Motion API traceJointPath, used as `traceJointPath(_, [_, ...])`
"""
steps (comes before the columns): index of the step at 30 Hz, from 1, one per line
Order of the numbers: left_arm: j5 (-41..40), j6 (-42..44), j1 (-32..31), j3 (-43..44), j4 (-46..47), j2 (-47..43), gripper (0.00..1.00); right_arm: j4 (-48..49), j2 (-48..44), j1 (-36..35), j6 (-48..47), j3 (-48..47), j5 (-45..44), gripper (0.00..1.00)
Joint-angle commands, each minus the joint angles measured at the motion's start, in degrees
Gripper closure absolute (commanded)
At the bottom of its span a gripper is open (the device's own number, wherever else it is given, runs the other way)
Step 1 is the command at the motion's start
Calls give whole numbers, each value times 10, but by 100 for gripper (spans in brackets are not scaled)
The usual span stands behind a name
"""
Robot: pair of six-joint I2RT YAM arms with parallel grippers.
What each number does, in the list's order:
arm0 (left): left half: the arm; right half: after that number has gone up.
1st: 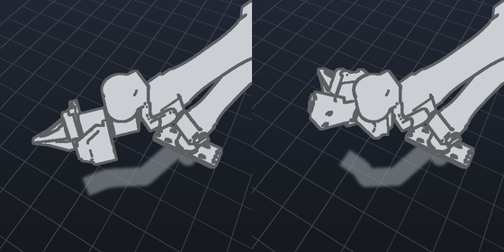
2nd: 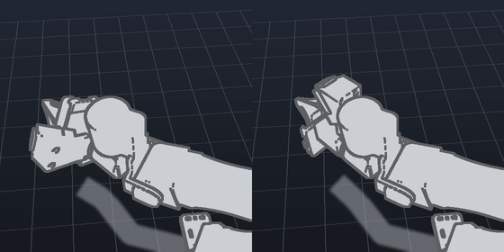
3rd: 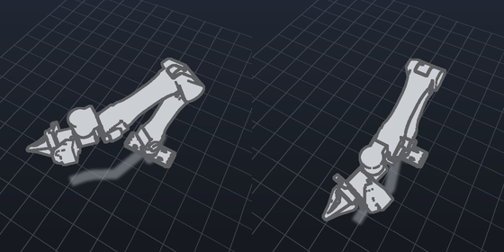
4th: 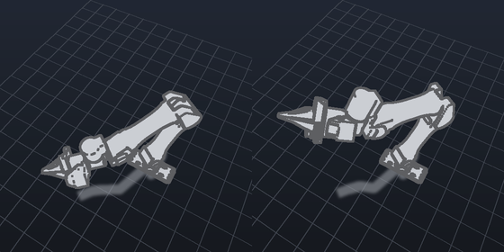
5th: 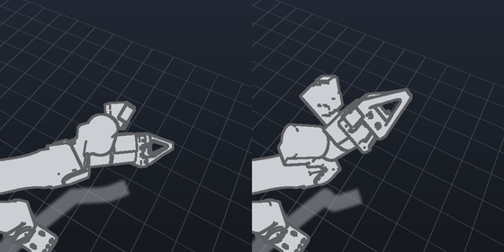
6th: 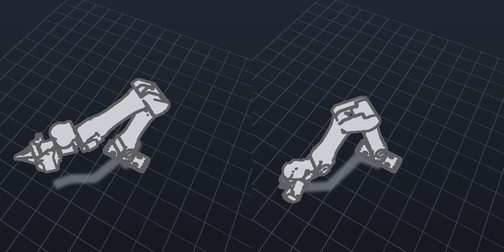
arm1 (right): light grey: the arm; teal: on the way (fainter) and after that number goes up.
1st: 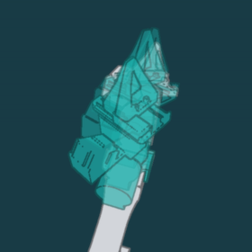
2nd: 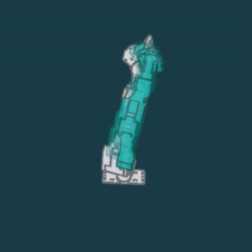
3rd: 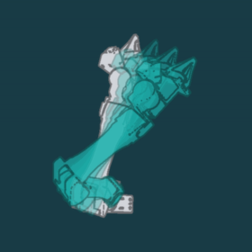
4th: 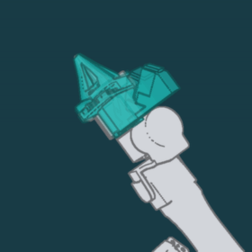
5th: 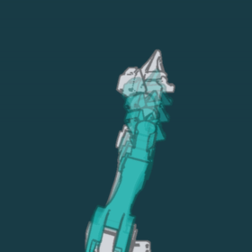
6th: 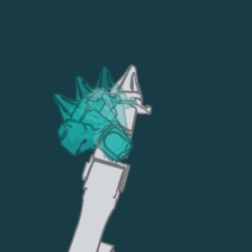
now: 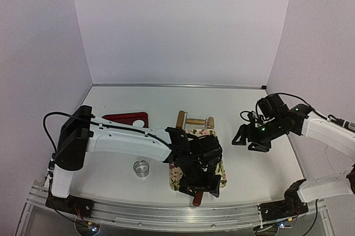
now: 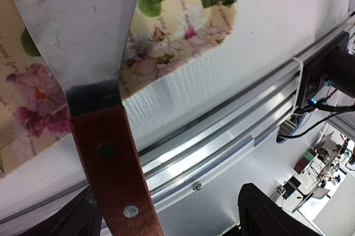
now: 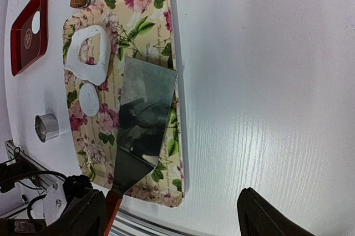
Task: Roll out the dumpling wrappers from the dough
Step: Pick up the spatula from the work surface.
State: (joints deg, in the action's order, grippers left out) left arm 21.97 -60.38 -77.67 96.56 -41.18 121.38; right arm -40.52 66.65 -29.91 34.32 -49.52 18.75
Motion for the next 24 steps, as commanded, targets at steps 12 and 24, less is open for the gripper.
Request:
traceJointPath(12, [-52,-8,3,136,-183,76,70,-6,-21,1,-23,-3,2,25])
traceJointPath(24, [-49,5,1,133,-199,75,80,-5,-11,1,-22,-3,-7,25])
